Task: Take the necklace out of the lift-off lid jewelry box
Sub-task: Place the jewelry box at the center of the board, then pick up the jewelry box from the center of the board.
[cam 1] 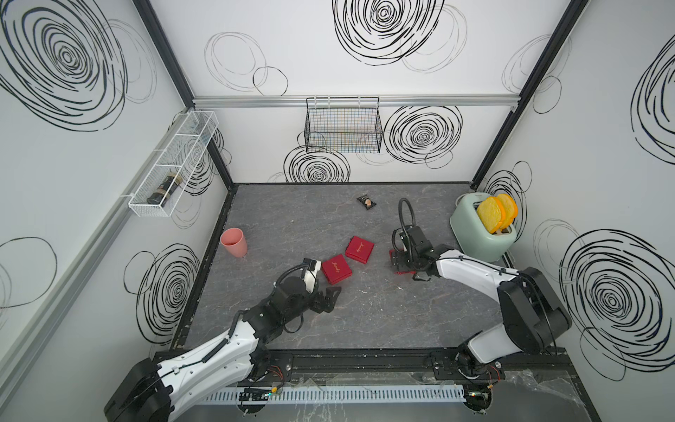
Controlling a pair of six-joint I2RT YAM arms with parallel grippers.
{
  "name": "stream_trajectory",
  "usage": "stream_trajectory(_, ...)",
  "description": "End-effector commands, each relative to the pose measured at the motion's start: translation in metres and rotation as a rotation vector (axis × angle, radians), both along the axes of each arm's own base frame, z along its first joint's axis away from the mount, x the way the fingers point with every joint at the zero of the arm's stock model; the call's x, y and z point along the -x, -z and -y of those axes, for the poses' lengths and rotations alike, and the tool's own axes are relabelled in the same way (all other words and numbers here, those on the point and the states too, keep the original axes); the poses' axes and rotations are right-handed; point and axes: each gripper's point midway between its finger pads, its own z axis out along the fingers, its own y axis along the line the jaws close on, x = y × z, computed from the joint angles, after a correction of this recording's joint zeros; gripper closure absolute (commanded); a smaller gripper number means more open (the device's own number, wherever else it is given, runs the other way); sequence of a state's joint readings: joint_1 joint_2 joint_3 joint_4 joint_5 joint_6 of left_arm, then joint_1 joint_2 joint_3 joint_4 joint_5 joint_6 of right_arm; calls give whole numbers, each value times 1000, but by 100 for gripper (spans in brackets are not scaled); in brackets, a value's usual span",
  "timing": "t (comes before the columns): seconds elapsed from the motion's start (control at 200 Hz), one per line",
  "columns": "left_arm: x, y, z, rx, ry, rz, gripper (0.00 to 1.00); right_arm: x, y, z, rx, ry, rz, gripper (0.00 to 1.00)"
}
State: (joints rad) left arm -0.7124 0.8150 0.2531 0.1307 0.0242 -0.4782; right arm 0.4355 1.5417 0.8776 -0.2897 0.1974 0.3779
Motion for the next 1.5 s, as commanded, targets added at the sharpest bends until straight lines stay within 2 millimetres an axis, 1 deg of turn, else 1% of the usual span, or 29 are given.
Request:
stream_trajectory(0.0, -7, -12, 3, 22, 1, 56, 4, -24, -7, 31, 38, 85, 14, 25)
stream_trajectory(0.105, -10, -17, 1, 14, -13, 77, 4, -42, -11, 54, 50, 138, 17, 24)
stream_trajectory(0.18, -11, -18, 1, 9, -10, 82, 4, -50, -6, 68, 63, 162, -4, 22)
stream_trajectory(0.265, -11, -18, 4, 10, 3, 78, 4, -55, 4, 77, 67, 172, -40, 21)
stream_trajectory(0.375, -11, -17, 7, 11, 16, 72, 4, -56, 18, 82, 74, 178, -79, 17)
stream_trajectory(0.475, -11, -17, 8, 11, 19, 70, 4, -54, 23, 84, 92, 166, -98, 10)
stream_trajectory(0.52, -11, -18, 9, 15, 23, 72, 4, -54, 21, 85, 126, 156, -98, 6)
stream_trajectory(0.555, -11, -17, 9, 15, 23, 70, 4, -54, 17, 84, 170, 139, -94, 0)
stream_trajectory(0.58, -11, -17, 9, 15, 24, 70, 4, -54, 14, 82, 207, 122, -92, 3)
stream_trajectory(0.645, -11, -17, 9, 15, 24, 69, 4, -55, 3, 75, 301, 83, -73, 3)
stream_trajectory(0.725, -12, -18, 9, 12, 22, 68, 4, -59, -14, 60, 387, 28, -34, 3)
stream_trajectory(0.78, -12, -19, 10, 12, 23, 66, 4, -64, -25, 45, 396, -24, 1, 3)
stream_trajectory(0.815, -13, -19, 9, 10, 21, 66, 4, -66, -30, 32, 377, -74, 22, 3)
stream_trajectory(0.895, -13, -19, 9, 10, 20, 66, 4, -67, -35, -10, 265, -262, 66, 3)
stream_trajectory(0.986, -13, -19, 8, 7, 15, 65, 4, -56, -37, -58, 170, -475, 92, 3)
stream_trajectory(1.031, -14, -18, 7, -13, 20, 79, 4, -48, -35, -79, 155, -570, 98, 3)
stream_trajectory(1.091, -14, -17, 5, -23, 12, 81, 4, -41, -32, -98, 168, -657, 99, 3)
stream_trajectory(1.171, -14, -17, 4, -30, 8, 90, 4, -34, -26, -115, 162, -748, 95, 3)
stream_trajectory(1.316, -13, -20, 4, -30, 8, 99, 4, -32, -17, -132, 126, -836, 80, 3)
stream_trajectory(1.496, -12, -19, 5, -34, 10, 102, 4, -34, -13, -155, 111, -925, 83, 3)
